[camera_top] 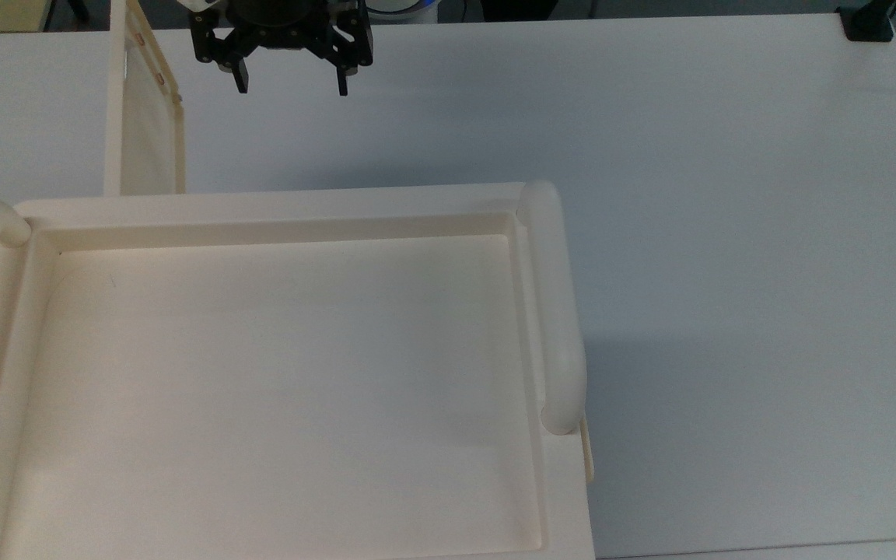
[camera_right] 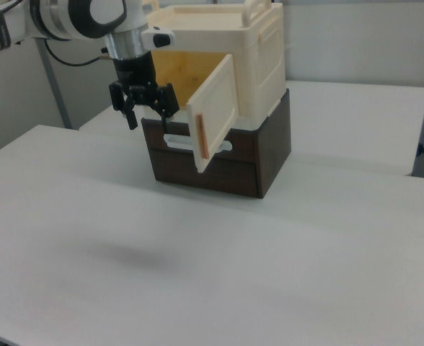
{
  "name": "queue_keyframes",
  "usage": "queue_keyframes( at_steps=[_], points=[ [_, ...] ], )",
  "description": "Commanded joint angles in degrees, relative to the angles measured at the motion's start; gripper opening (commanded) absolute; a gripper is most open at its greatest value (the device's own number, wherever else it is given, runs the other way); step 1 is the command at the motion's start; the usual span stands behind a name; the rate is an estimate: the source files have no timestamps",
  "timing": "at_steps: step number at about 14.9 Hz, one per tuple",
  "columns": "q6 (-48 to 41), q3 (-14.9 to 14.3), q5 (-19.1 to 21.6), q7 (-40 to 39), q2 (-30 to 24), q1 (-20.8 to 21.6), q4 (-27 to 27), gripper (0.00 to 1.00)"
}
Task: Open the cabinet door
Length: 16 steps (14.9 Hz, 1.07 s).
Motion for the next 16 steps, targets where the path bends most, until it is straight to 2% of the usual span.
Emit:
queue_keyframes(
  at_steps=[1,8,12,16],
  points=[
    [-0.52,-0.52,-0.78,-0.33,-2.93,0.16,-2.84,1.00],
    [0.18,-0.26,-0.87,3.80,-3.20,0.60,-3.72,1.00],
    [3.61,-0.08,-0.78,11.17,-3.38,0.60,-4.34,1.00],
    [3.17,-0.08,-0.61,11.36,-3.46,0.60,-4.34,1.00]
  ],
)
